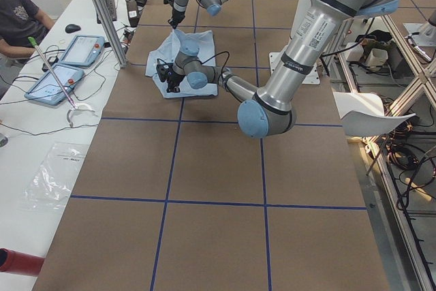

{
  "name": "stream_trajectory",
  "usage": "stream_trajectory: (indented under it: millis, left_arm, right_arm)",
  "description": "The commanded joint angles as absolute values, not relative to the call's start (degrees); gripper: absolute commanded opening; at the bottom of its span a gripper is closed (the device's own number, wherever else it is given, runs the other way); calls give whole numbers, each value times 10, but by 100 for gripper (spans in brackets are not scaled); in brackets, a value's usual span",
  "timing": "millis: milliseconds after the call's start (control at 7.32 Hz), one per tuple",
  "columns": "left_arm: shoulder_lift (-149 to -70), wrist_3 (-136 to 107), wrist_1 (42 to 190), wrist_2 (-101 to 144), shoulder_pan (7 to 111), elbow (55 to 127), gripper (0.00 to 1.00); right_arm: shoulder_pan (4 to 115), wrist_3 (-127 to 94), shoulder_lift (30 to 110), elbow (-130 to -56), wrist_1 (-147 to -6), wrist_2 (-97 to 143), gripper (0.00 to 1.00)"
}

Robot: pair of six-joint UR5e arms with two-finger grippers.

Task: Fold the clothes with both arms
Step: 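Lay the hem down near the collar and open both grippers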

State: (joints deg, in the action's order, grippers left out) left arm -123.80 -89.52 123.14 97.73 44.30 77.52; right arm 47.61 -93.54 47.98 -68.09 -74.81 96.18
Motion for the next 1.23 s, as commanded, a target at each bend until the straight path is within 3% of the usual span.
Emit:
stream_trajectory:
  millis: [0,410,683,820,956,1093]
  left_arm:
    - [-1238,-892,1252,977,443,758,0]
    - [-1245,-892,1253,978,443,747,0]
    - [-1252,-892,1253,978,442,740,36]
    - [-1252,-888,1253,979,443,736,44]
    - [-1252,-885,1260,980,445,736,46]
    - [-1252,-884,1273,981,446,738,46]
  right_arm:
    - [474,-935,475,-668,-743,962,0]
    - [472,-933,480,-661,-743,962,0]
    - [471,-933,478,-661,-743,962,0]
    - [471,-933,476,-661,-743,962,39]
    - [472,-934,475,-661,-743,964,90]
    - [474,-935,470,-672,-742,973,100]
